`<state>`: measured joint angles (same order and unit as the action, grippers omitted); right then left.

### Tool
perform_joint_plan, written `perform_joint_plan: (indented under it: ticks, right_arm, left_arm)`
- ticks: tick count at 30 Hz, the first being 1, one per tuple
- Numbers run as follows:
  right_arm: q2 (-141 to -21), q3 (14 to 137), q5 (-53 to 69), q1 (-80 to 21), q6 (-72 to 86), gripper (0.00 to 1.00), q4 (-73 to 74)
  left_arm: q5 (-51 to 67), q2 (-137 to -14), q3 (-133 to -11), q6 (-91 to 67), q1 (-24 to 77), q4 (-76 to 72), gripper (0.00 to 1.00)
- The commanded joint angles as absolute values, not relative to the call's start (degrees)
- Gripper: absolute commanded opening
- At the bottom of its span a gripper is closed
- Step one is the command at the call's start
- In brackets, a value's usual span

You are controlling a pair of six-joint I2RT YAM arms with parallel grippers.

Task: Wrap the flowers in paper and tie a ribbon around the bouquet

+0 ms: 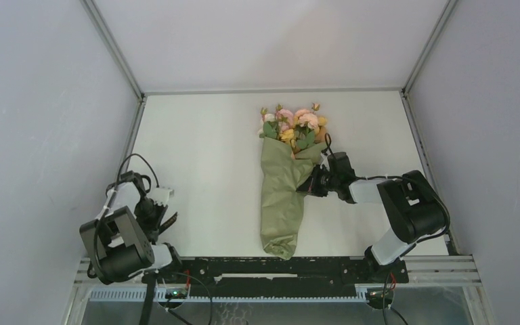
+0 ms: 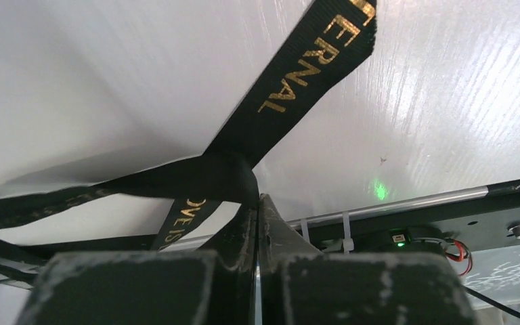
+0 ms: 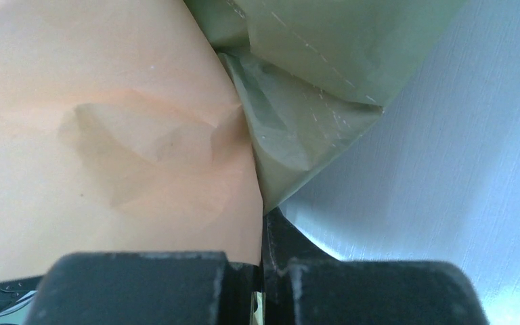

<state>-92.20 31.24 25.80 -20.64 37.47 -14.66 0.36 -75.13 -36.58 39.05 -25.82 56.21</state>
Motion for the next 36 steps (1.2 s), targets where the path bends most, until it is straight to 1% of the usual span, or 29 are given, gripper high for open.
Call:
perform_joint_plan:
  ticks: [1,5,7,9,11,14,17,18,20,21,24,28,31,33,36]
  right_arm:
    - [-90.8,31.6,24.6,-20.6,34.5,0.00,-12.4]
    - [-90.8,31.7,25.0,-20.2,34.5,0.00,-12.4]
    - [-91.2,31.7,25.9,-19.8,34.6,0.00,-12.9]
    - [-91.5,31.7,26.7,-19.2,34.8,0.00,-13.3]
    - [-91.6,31.7,27.1,-18.7,34.8,0.00,-13.2]
    - [-91.2,31.6,27.7,-17.4,34.7,0.00,-12.6]
    - [-90.4,31.7,28.2,-15.7,34.6,0.00,-12.0]
    - [-90.1,31.7,28.4,-15.1,34.6,0.00,-11.8]
    - [-89.4,31.7,29.0,-13.8,34.5,0.00,-11.3]
    - [-89.1,31.7,29.6,-12.9,34.5,0.00,-11.0]
    - [-87.7,31.8,30.8,-11.0,34.1,0.00,-9.6]
    - [-85.1,34.2,31.5,-9.2,31.5,0.00,-4.3]
    - [-83.9,36.7,32.1,-8.6,30.1,0.00,-1.2]
    - [-84.0,38.1,32.6,-8.1,29.8,0.00,-0.3]
    - [-85.3,41.5,32.6,-7.4,28.4,0.00,4.0]
  left_arm:
    - [3.2,-69.2,-39.7,38.5,-26.6,56.7,0.00]
    - [9.6,-59.7,-46.0,36.7,-26.6,57.2,0.00]
    - [16.3,-56.6,-51.5,35.8,-26.2,57.9,0.00]
    - [21.5,-55.5,-59.1,34.0,-23.0,60.0,0.00]
    - [21.6,-56.0,-67.6,30.7,-14.4,60.7,0.00]
    - [20.8,-59.6,-79.0,26.4,3.7,59.7,0.00]
    - [19.4,-66.1,-89.9,23.1,21.1,58.6,0.00]
    - [19.9,-69.2,-92.9,22.6,25.8,58.6,0.00]
    - [25.1,-72.8,-96.1,22.4,32.5,57.9,0.00]
    - [27.9,-73.9,-96.1,22.5,34.9,57.6,0.00]
    - [32.6,-75.9,-92.2,23.3,36.2,56.7,0.00]
    - [30.5,-74.5,-80.8,26.1,36.2,55.3,0.00]
    - [31.2,-73.6,-73.2,28.6,36.9,55.9,0.00]
    - [31.9,-74.4,-70.0,30.0,39.8,56.6,0.00]
    - [32.4,-77.1,-69.2,33.8,48.8,58.7,0.00]
